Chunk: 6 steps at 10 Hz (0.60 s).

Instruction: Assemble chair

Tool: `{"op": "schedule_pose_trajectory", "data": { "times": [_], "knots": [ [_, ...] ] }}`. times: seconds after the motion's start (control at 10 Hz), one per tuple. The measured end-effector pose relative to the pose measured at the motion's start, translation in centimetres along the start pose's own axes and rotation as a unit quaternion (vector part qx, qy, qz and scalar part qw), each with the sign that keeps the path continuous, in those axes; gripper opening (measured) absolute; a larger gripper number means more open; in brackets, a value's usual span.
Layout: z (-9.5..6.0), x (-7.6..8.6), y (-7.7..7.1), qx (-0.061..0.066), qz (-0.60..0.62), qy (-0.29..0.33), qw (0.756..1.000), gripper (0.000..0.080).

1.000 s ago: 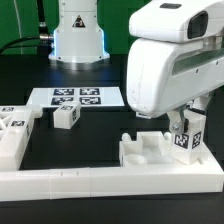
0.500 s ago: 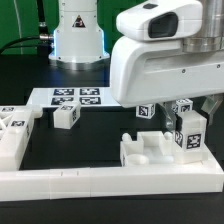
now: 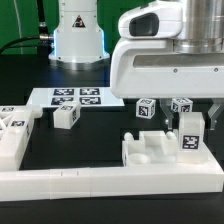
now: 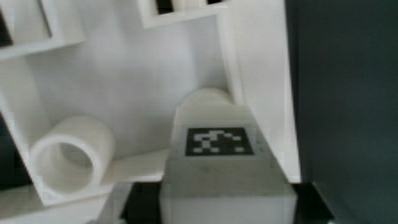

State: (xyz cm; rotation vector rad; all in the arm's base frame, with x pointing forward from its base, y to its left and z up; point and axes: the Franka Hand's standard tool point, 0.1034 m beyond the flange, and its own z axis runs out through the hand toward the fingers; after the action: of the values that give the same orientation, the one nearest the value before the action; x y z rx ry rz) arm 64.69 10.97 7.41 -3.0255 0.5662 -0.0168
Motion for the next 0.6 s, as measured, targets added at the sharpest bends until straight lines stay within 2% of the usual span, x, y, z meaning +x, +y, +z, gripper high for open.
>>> {"op": "schedule_pose_trajectory", "data": {
  "times": [0.3,0.6],
  "knots": [
    [-0.01,-0.02,-0.04,-0.001,0.121,0.000,0.993,0.0291],
    [0.00,-0.05,-0.10,-0.001,0.142,-0.001,0.990,0.0300]
  ]
}}
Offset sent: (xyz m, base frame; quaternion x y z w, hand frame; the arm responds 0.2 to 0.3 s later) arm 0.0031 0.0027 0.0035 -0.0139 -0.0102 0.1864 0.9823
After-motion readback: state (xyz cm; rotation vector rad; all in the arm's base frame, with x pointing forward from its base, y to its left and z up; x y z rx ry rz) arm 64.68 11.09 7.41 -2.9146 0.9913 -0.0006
